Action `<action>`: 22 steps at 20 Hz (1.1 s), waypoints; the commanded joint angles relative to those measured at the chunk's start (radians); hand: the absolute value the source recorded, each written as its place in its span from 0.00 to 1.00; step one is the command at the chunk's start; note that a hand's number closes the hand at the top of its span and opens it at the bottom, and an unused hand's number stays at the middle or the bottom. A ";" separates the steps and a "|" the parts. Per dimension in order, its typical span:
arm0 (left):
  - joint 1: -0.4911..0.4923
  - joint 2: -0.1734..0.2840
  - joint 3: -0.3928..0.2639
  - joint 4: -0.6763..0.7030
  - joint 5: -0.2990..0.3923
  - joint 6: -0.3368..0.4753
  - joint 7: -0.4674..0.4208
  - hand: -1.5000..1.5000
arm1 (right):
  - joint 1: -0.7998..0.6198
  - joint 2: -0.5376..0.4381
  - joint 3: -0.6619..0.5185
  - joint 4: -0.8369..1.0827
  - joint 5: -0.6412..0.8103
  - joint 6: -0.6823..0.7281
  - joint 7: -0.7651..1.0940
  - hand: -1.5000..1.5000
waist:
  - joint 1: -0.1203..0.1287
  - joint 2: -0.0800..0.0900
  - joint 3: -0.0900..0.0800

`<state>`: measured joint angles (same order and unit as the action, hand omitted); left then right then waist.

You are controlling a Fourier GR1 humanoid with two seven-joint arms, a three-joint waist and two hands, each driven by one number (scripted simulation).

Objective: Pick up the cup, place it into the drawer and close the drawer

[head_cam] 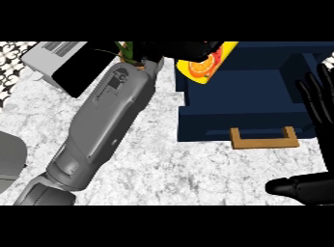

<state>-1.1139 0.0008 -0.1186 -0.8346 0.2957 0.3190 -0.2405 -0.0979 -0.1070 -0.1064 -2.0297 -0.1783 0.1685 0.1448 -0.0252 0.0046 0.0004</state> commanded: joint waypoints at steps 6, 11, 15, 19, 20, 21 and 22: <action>-0.130 -0.001 -0.150 0.251 0.188 0.091 -0.090 1.00 | -0.059 0.023 0.037 0.003 0.026 -0.031 0.019 0.00 | -0.029 0.007 0.000; -0.150 -0.001 -0.192 0.353 0.213 0.029 -0.106 1.00 | -0.033 -0.025 -0.027 0.020 -0.022 0.017 -0.003 0.00 | -0.027 0.007 0.001; -0.208 -0.001 -0.304 0.371 0.243 0.109 -0.081 1.00 | 0.032 0.023 0.047 0.005 0.020 0.026 -0.054 0.00 | -0.054 0.010 0.001; -0.202 -0.001 -0.335 0.436 0.273 0.105 -0.139 1.00 | -0.021 -0.010 0.014 0.000 -0.025 0.035 -0.011 0.00 | -0.070 0.019 0.001; -0.211 -0.001 -0.365 0.423 0.288 0.108 -0.097 1.00 | -0.087 0.008 0.051 -0.005 -0.001 -0.007 0.052 0.00 | -0.068 0.017 0.001; -0.198 -0.001 -0.363 0.458 0.275 0.104 -0.138 1.00 | -0.051 0.000 0.019 0.029 -0.005 0.019 -0.021 0.00 | -0.067 0.020 0.001; -0.188 -0.001 -0.419 0.446 0.275 0.141 -0.095 1.00 | -0.065 0.011 0.040 0.000 -0.020 0.009 0.024 0.00 | -0.087 0.020 0.002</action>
<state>-1.3079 0.0002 -0.4597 -0.4177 0.5608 0.4269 -0.3496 -0.1376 -0.1031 -0.0776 -2.0298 -0.1874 0.1816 0.1499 -0.0916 0.0208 0.0016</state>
